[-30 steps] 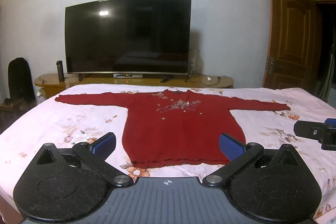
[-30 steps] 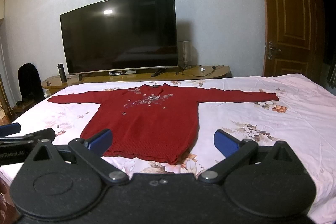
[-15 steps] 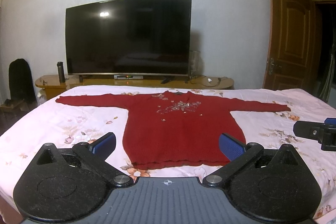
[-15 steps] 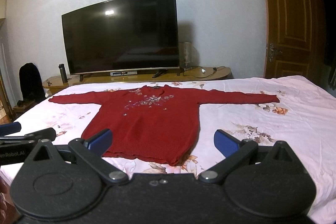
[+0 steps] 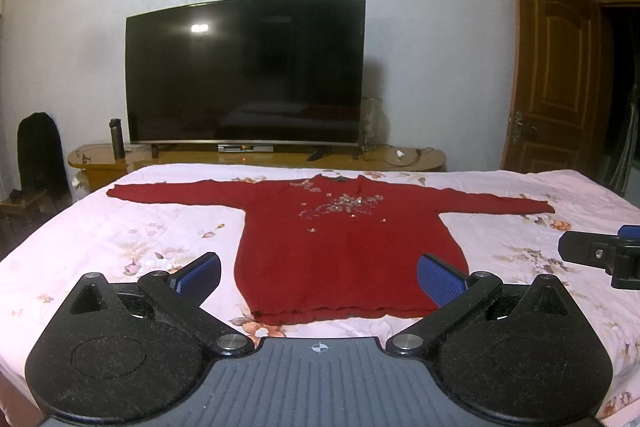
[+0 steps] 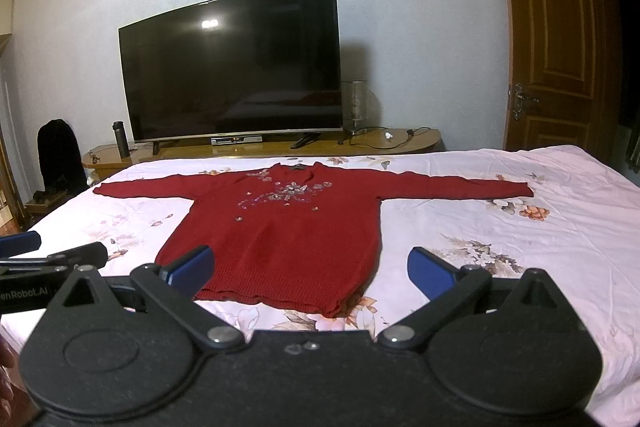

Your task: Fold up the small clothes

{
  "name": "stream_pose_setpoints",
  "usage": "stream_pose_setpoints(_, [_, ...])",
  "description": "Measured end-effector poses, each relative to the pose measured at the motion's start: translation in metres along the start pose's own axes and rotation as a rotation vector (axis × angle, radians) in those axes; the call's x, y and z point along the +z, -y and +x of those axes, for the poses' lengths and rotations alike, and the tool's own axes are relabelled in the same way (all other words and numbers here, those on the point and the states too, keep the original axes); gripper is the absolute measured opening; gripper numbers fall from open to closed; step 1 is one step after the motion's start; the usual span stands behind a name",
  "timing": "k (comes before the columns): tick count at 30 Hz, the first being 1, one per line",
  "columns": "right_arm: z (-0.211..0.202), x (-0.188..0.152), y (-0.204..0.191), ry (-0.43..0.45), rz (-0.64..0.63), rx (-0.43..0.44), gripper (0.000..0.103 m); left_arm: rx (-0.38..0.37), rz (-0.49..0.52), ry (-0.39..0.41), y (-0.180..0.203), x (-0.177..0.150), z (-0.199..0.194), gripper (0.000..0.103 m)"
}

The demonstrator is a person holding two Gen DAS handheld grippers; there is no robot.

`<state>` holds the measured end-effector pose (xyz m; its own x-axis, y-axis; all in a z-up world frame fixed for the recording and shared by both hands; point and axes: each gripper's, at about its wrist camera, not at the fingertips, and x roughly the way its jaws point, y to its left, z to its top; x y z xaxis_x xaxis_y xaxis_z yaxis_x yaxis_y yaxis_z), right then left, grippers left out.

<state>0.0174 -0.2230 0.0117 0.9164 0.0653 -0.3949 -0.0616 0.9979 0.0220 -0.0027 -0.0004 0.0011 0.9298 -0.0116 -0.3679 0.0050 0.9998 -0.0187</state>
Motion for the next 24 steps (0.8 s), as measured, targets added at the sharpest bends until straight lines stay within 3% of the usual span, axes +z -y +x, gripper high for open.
stream_pose_setpoints(10, [0.002,0.001,0.001,-0.002,-0.002,0.005,0.102,0.000,-0.004,-0.004,0.000,0.002,0.002,0.103])
stream_pose_setpoints(15, [0.008,-0.001,0.004,-0.010,0.012,0.021,0.102,-0.051,-0.056,0.001,-0.010,0.007,0.015,0.103])
stream_pose_setpoints(21, [0.032,0.002,0.032,0.001,0.085,0.002,0.102,-0.096,-0.071,0.006,-0.013,0.023,0.063,0.103])
stream_pose_setpoints(24, [0.053,0.010,0.053,0.008,0.133,-0.028,0.090,-0.114,-0.069,0.016,-0.011,0.033,0.100,0.103])
